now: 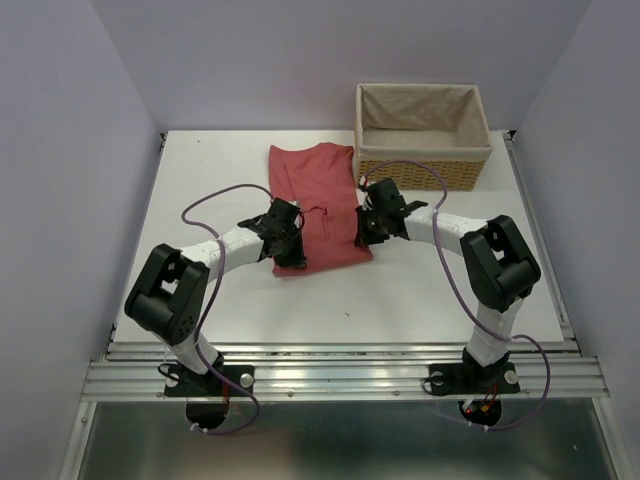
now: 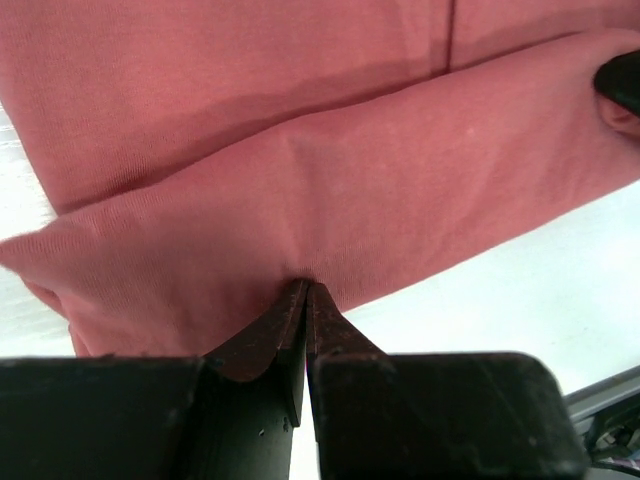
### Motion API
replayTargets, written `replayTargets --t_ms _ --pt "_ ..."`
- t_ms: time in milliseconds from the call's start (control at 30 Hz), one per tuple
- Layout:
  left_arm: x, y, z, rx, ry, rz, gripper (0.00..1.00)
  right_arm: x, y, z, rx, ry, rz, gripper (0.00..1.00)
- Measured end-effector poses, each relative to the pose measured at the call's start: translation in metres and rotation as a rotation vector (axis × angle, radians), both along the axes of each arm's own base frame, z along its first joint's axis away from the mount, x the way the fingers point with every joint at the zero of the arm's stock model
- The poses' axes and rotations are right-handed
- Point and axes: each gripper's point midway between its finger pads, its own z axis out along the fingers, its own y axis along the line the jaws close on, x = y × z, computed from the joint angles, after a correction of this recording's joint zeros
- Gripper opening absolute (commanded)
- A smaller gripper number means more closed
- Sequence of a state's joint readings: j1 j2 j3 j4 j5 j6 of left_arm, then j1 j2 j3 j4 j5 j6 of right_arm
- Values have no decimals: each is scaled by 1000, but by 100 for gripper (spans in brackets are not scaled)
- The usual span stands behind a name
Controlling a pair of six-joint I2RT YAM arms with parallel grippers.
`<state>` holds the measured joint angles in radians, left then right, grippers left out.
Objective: Roll the t-shirts
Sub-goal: Roll the T-shirt to the center of the board.
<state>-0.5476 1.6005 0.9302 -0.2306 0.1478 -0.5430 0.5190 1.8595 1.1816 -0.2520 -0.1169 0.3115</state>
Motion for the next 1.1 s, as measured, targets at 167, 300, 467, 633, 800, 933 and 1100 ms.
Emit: replayTargets --t_ms 167,300,467,633,800,933,1100 --pt "-2 0 -18 12 28 -4 14 -1 -3 -1 -7 2 -15 14" --pt "0 -1 -18 3 19 -6 14 -3 -7 7 -11 -9 -32 44" --pt "-2 1 -10 1 8 -4 15 -3 -13 40 2 -64 -64 68" --pt "2 4 19 -15 -50 11 17 -3 -9 85 66 -144 -100 58" --pt "15 16 31 -13 -81 73 16 -24 26 89 99 -136 -63 9" --pt "21 34 22 -3 -62 152 16 -36 54 81 157 -100 -25 1" --pt "19 53 2 21 -26 230 16 -38 53 35 136 -15 -72 1"
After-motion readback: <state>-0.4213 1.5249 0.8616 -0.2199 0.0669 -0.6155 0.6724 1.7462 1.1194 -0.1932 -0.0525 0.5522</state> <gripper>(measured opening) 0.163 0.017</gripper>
